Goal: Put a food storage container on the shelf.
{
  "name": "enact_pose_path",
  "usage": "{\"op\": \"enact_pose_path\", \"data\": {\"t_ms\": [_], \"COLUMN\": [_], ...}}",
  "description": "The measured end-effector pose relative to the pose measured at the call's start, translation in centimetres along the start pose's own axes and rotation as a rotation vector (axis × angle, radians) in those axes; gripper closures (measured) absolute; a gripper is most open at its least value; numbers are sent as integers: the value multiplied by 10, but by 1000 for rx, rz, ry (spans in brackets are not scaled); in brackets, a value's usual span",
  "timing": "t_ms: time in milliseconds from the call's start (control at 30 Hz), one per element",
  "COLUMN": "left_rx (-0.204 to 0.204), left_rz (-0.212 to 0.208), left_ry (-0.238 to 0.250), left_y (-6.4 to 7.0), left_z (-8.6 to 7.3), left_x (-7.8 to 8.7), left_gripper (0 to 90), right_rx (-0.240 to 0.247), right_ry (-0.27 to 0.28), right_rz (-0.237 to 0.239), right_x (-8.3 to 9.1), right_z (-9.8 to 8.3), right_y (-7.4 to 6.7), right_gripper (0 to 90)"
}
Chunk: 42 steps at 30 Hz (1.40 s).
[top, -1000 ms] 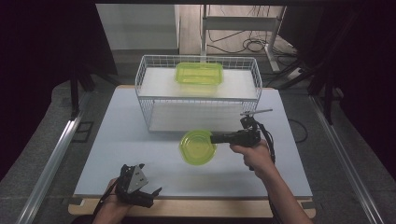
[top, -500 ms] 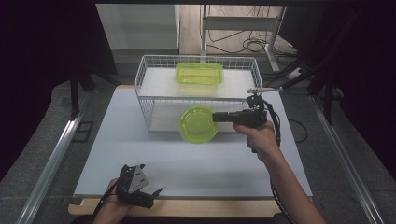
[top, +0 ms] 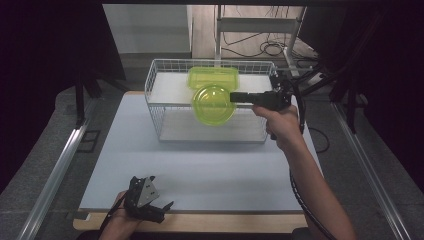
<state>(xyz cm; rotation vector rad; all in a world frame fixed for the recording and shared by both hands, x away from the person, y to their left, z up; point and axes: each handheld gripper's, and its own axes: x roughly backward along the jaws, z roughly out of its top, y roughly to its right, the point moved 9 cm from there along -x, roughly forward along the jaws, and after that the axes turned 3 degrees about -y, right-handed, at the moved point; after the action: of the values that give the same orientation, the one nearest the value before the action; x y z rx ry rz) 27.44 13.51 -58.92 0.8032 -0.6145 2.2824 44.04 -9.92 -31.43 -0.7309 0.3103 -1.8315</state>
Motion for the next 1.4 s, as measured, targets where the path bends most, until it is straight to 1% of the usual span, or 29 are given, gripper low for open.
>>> {"op": "enact_pose_path", "data": {"t_ms": [67, 167, 267, 367, 500, 700, 833, 1033, 1167, 1200, 1233, 1300, 1400], "left_rx": [5, 11, 26, 24, 18, 14, 13, 11, 8, 6, 4, 5, 4], "left_rz": [0, 4, 0, 1, 1, -1, -4, -7, -7, -7, -8, -9, -11], "left_ry": [3, 4, 12, 10, 6, 2, -1, -1, -4, -6, -8, -8, -12], "left_y": [-1, -2, -3, -3, -3, -3, -2, -1, -1, -1, -1, -1, 0], "left_z": [0, 0, 1, 1, 0, 0, -1, -1, -1, -1, -2, -2, -2], "left_x": [1, 2, 3, 2, 2, 2, 2, 1, 1, 1, 1, 0, 0], "left_gripper": [15, 15, 14, 14, 14, 15, 15, 15, 15, 15, 15, 15, 16], "right_rx": [8, 4, 1, -11, -40, -58, -80, -110, -128, -127, -122, -84, -50], "right_ry": [14, 32, 51, 67, 77, 82, 81, 79, 81, 83, 83, 74, 66], "right_rz": [-7, -22, -36, -55, -77, -108, -121, -139, -148, -160, -185, -249, -310], "right_x": [-1, -2, -3, -5, -10, -22, -29, -34, -35, -35, -35, -35, -36], "right_z": [9, 22, 34, 44, 55, 66, 70, 73, 75, 76, 76, 77, 79], "right_y": [1, 1, 4, 8, 15, 27, 35, 44, 47, 48, 49, 52, 54], "right_gripper": [834, 834, 834, 834, 833, 833, 833, 831, 827, 820, 811, 799, 785]}}
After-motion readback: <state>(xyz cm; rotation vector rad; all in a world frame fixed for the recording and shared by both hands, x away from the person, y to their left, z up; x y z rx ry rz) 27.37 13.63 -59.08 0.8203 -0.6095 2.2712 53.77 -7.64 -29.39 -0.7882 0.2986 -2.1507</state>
